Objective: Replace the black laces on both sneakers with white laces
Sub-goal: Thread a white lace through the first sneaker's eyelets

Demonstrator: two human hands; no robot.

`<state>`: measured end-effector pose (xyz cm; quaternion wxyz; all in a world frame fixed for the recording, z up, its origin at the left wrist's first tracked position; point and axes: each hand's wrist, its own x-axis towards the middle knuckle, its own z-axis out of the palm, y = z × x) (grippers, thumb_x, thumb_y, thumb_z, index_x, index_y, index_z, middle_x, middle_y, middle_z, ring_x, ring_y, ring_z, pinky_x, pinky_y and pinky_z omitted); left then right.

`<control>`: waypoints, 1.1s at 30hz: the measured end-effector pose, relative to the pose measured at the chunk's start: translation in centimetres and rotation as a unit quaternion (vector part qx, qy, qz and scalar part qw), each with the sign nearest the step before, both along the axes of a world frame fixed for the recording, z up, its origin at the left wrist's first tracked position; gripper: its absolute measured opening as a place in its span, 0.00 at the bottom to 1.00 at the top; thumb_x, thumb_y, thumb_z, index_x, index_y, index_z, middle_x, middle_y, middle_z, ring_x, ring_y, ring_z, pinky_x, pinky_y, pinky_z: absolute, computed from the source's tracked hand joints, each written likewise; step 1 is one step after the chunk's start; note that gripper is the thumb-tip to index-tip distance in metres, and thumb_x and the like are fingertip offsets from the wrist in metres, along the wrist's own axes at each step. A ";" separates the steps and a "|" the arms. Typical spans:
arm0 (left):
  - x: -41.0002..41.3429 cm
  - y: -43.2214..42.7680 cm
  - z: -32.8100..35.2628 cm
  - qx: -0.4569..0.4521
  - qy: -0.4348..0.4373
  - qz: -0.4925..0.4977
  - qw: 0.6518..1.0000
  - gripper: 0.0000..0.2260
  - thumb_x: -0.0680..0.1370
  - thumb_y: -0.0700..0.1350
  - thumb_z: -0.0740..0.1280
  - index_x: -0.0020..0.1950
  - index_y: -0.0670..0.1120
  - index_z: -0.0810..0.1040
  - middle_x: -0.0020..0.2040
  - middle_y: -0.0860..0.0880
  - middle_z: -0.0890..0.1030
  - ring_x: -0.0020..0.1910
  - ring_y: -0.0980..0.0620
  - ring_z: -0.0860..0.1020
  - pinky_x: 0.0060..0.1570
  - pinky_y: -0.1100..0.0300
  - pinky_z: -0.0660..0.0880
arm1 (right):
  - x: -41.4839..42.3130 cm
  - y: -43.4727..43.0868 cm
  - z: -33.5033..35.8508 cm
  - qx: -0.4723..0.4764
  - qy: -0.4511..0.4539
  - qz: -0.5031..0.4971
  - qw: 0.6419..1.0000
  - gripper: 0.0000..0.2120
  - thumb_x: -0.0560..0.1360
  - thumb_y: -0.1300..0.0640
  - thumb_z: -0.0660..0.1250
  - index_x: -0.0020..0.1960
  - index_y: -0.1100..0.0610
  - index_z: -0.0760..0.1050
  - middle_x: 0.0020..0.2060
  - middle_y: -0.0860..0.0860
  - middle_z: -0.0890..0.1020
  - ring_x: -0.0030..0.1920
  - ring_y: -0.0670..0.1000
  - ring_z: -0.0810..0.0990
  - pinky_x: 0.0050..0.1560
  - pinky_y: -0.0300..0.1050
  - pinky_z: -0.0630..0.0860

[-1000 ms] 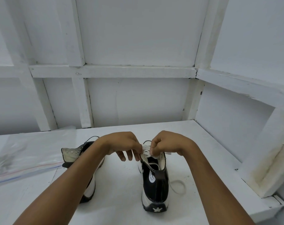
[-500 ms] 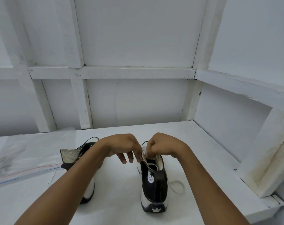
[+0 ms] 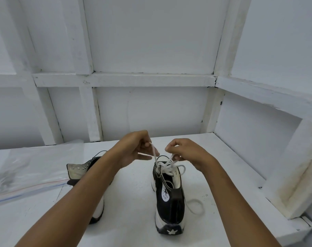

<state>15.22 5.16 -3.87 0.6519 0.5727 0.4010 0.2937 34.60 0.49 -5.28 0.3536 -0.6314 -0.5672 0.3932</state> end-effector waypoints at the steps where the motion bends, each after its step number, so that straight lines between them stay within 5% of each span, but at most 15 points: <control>1: 0.1 0.0 -0.1 -0.040 -0.046 0.008 0.998 0.12 0.76 0.39 0.58 0.32 0.44 0.66 0.32 0.41 0.78 0.34 0.42 0.80 0.46 0.50 0.79 | 0.1 0.0 -0.1 0.003 0.005 -0.004 1.000 0.05 0.76 0.56 0.69 0.46 0.58 0.78 0.34 0.49 0.78 0.35 0.47 0.77 0.45 0.43 0.71; 3: 0.2 0.2 -0.4 -0.058 -0.045 0.021 0.997 0.14 0.77 0.41 0.61 0.32 0.46 0.64 0.29 0.45 0.67 0.25 0.49 0.66 0.29 0.59 0.73 | 0.3 0.1 -0.1 0.011 0.014 -0.014 1.000 0.05 0.76 0.56 0.69 0.46 0.58 0.78 0.35 0.49 0.79 0.35 0.47 0.77 0.45 0.42 0.71; 5: 0.1 0.7 -1.0 -0.018 0.040 0.020 0.999 0.14 0.77 0.44 0.64 0.33 0.47 0.65 0.30 0.48 0.64 0.25 0.52 0.57 0.24 0.64 0.57 | 0.6 0.1 0.0 0.027 0.024 -0.031 0.999 0.05 0.76 0.57 0.69 0.46 0.59 0.79 0.36 0.49 0.79 0.35 0.46 0.77 0.45 0.42 0.72; 9: -0.4 0.3 -1.5 0.103 0.286 -0.103 0.947 0.06 0.77 0.43 0.67 0.42 0.43 0.81 0.36 0.48 0.77 0.27 0.53 0.61 0.26 0.63 0.58 | 1.2 0.2 0.0 0.039 0.039 -0.044 0.998 0.05 0.76 0.57 0.69 0.47 0.59 0.79 0.30 0.46 0.77 0.31 0.45 0.76 0.47 0.44 0.73; 11: -0.7 -0.3 -1.4 0.118 0.331 -0.192 0.916 0.08 0.76 0.41 0.66 0.40 0.45 0.84 0.38 0.49 0.81 0.27 0.54 0.63 0.26 0.62 0.59 | 1.3 0.1 -0.1 0.036 0.041 -0.032 0.998 0.05 0.76 0.56 0.69 0.46 0.58 0.79 0.30 0.46 0.77 0.33 0.45 0.77 0.48 0.46 0.74; 13: -0.9 -0.5 -1.2 0.128 0.330 -0.225 0.908 0.09 0.75 0.39 0.66 0.38 0.46 0.83 0.36 0.50 0.81 0.28 0.55 0.64 0.27 0.62 0.60 | 1.4 -0.1 -0.2 0.034 0.035 0.000 0.999 0.06 0.75 0.55 0.71 0.47 0.57 0.79 0.33 0.46 0.79 0.36 0.46 0.78 0.48 0.45 0.74; 16: -1.0 -0.2 -1.1 0.151 0.268 -0.146 0.940 0.07 0.71 0.42 0.67 0.38 0.40 0.81 0.35 0.50 0.80 0.34 0.54 0.72 0.36 0.59 0.68 | 1.6 -0.5 -0.3 0.009 0.005 0.077 0.997 0.12 0.72 0.56 0.76 0.52 0.58 0.79 0.33 0.46 0.78 0.39 0.46 0.77 0.46 0.43 0.71; 21: -0.7 0.0 -0.9 0.050 0.020 -0.040 0.998 0.08 0.75 0.39 0.60 0.37 0.40 0.72 0.45 0.39 0.85 0.49 0.45 0.82 0.56 0.49 0.76 | 2.1 -0.8 -0.5 -0.039 -0.028 0.128 0.991 0.17 0.67 0.62 0.76 0.55 0.56 0.79 0.38 0.47 0.78 0.43 0.49 0.75 0.48 0.47 0.69; 24: -0.5 -0.2 -0.9 -0.036 -0.076 -0.019 0.996 0.11 0.77 0.38 0.59 0.34 0.44 0.66 0.32 0.41 0.76 0.33 0.41 0.78 0.42 0.50 0.79 | 2.5 -1.0 -0.6 -0.048 -0.040 0.114 0.992 0.18 0.63 0.61 0.73 0.54 0.53 0.80 0.46 0.48 0.81 0.45 0.47 0.78 0.47 0.44 0.72; 27: -0.3 -0.2 -1.3 -0.013 0.009 0.003 1.000 0.12 0.78 0.42 0.64 0.36 0.45 0.67 0.31 0.46 0.70 0.24 0.52 0.62 0.24 0.61 0.66 | 3.0 -1.3 -0.6 -0.054 -0.048 0.116 0.991 0.16 0.69 0.67 0.70 0.55 0.55 0.79 0.53 0.53 0.81 0.45 0.46 0.79 0.48 0.44 0.74; 33: -0.2 -0.5 -2.6 0.071 0.243 -0.062 0.965 0.04 0.79 0.42 0.66 0.50 0.42 0.75 0.44 0.44 0.82 0.26 0.54 0.63 0.24 0.63 0.60 | 3.7 -1.9 -1.4 -0.116 -0.009 0.094 0.989 0.14 0.73 0.63 0.67 0.59 0.57 0.76 0.49 0.57 0.83 0.46 0.50 0.80 0.53 0.51 0.80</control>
